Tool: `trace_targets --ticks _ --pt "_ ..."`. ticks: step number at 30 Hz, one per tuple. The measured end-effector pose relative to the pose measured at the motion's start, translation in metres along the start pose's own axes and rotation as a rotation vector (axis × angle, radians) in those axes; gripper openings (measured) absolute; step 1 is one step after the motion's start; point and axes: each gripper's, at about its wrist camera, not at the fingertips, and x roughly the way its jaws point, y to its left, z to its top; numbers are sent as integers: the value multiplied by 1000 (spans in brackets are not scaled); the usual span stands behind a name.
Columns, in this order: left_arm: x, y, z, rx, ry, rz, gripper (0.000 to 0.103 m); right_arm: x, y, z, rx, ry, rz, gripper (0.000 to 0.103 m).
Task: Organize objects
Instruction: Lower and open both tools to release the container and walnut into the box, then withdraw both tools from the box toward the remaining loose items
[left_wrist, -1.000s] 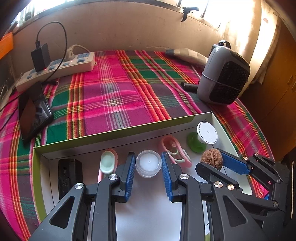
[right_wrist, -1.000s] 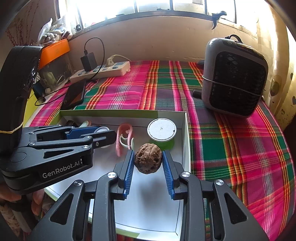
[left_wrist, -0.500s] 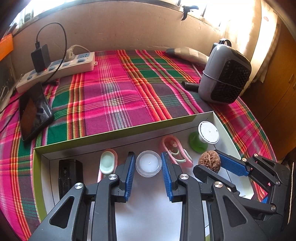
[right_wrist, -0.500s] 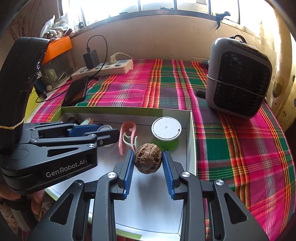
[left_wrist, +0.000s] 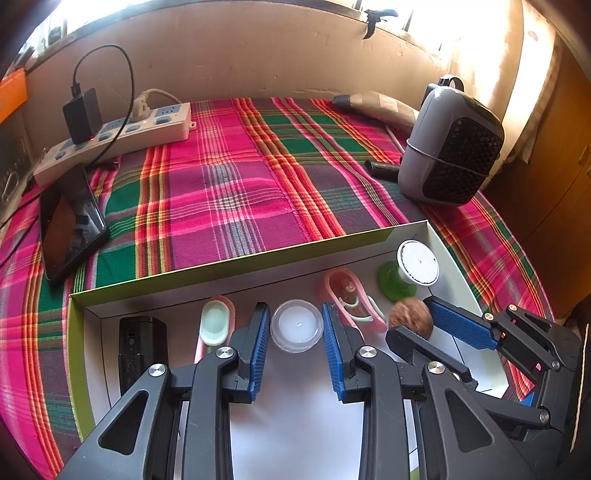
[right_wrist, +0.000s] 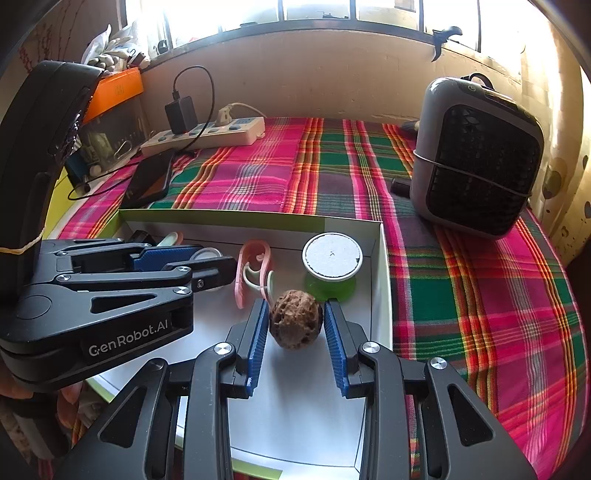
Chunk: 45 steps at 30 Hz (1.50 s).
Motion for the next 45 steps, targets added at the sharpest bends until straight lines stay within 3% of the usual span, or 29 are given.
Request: trace_targets --ticks 15,22,45 --pt "0 0 -1 -10 7 -5 27 -2 -1 -2 3 -5 -18 33" --pt "-6 0 -1 -16 -8 -4 28 -6 0 -3 4 -15 -22 42" --pt "-69 -1 -28 -17 -93 -10 29 -49 6 -18 27 -69 -37 42"
